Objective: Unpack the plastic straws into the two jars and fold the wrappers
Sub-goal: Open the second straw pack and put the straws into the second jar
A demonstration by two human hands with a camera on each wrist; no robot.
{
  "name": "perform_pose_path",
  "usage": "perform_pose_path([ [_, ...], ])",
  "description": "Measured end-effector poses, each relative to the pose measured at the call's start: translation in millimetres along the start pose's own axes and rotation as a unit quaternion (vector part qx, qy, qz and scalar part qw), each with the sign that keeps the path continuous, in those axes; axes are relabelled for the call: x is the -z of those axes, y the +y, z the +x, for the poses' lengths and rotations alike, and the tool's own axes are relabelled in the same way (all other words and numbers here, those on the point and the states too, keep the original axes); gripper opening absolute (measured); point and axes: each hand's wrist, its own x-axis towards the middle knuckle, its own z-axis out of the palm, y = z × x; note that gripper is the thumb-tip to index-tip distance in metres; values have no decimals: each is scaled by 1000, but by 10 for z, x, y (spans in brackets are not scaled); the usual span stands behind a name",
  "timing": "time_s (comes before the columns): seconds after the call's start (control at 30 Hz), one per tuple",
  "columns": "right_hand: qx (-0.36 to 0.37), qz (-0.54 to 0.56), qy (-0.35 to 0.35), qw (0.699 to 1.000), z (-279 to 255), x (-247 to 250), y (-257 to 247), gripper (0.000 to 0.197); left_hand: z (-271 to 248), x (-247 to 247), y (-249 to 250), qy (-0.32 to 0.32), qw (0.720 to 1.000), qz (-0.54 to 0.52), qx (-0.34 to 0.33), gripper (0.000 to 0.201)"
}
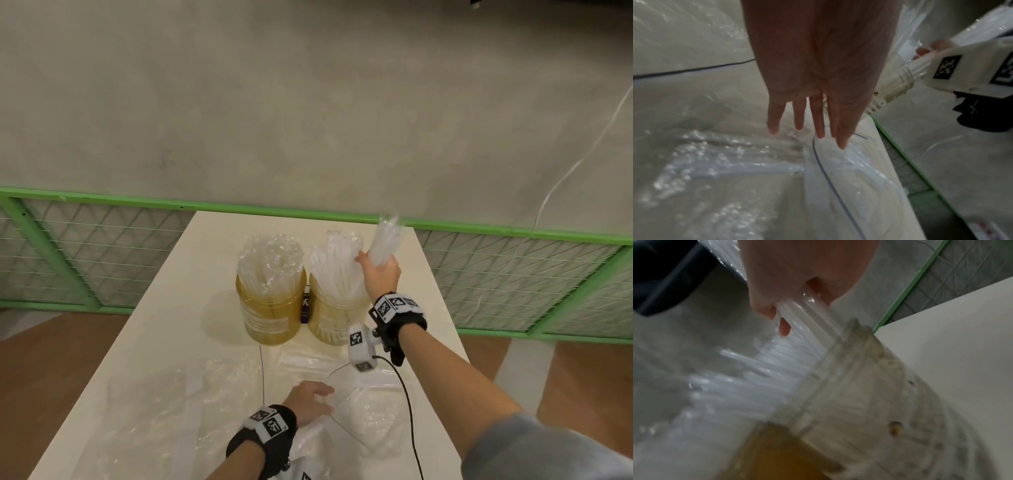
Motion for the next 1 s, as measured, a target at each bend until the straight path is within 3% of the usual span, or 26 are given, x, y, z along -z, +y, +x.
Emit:
perform_pose_path([
  [0.13, 28, -124, -32, 991, -91, -40, 211, 32, -30, -20, -132, 3, 995, 78, -64, 57],
  [0.2, 64, -221, -42, 972, -122, -24, 284, 44, -53, -46, -192, -12, 988, 116, -100, 64],
  [0.27, 49, -292, -68, 953, -131, 18, 270, 58, -66, -74, -211, -17, 980, 160, -121, 67],
  [0.37, 1, -299, -120, 947, -63, 77, 230, 70, -74, -124, -214, 12, 970, 199, -141, 64],
  [0.47, -15, -243, -117, 963, -35, 154, 229, 85, -54, -140, -204, 35, 968, 202, -148, 57],
  [0.53, 6, -213, -98, 972, -75, 175, 249, 68, -30, -137, -182, 42, 968, 200, -148, 55],
  [0.6, 51, -206, -81, 974, -135, 152, 263, 30, -15, -136, -176, 45, 968, 200, -145, 54],
  [0.63, 66, -214, -81, 971, -144, 131, 283, 26, -14, -141, -179, 47, 969, 198, -142, 53],
  [0.8, 35, -290, -164, 942, -53, 105, 199, 31, -33, -193, -223, 72, 967, 191, -153, 50],
  [0.87, 38, -278, -185, 942, -104, 211, 153, 49, -39, -198, -214, 79, 966, 195, -151, 50],
  [0.93, 57, -216, -140, 965, -341, 401, 177, 61, -39, -196, -211, 82, 965, 195, -151, 50],
  [1.0, 81, -167, -63, 981, -724, 581, 390, 40, -35, -195, -217, 81, 966, 197, -149, 53],
])
